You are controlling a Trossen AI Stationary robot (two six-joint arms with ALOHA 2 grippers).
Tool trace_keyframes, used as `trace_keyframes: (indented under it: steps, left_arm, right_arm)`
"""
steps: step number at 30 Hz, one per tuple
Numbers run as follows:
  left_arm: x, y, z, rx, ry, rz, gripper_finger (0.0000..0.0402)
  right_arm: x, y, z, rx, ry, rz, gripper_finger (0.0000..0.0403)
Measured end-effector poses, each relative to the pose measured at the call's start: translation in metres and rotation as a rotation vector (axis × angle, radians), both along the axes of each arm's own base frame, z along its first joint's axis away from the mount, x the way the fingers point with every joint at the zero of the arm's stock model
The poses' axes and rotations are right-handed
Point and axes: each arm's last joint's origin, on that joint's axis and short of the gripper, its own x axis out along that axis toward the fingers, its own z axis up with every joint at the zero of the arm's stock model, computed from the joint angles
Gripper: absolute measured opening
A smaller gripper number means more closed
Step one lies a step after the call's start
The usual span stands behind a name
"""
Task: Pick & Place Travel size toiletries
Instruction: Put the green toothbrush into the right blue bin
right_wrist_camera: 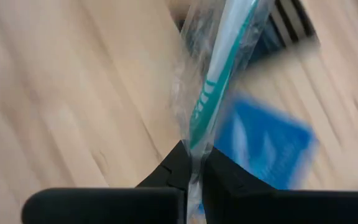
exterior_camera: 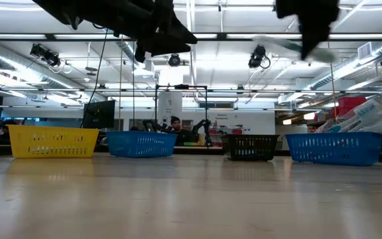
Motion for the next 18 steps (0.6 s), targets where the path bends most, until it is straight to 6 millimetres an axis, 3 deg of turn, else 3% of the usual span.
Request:
trace_keyframes:
  steps: [6,13,18]
  left_arm:
    - [0.000,0.000,-0.001,-0.028,-0.003,0.003,0.0157]
    - [0.000,0.000,-0.001,-0.060,-0.016,0.007,0.0157]
    - [0.000,0.000,-0.004,-0.060,0.007,0.008,0.0157]
  right_arm:
    - [-0.028,-0.011,-0.011,0.073,0.344,-0.130,0.0025]
    - [-0.032,-0.017,-0.041,0.216,0.440,-0.192,0.0027]
    - [-0.037,-0.027,-0.054,0.216,0.487,-0.218,0.0037]
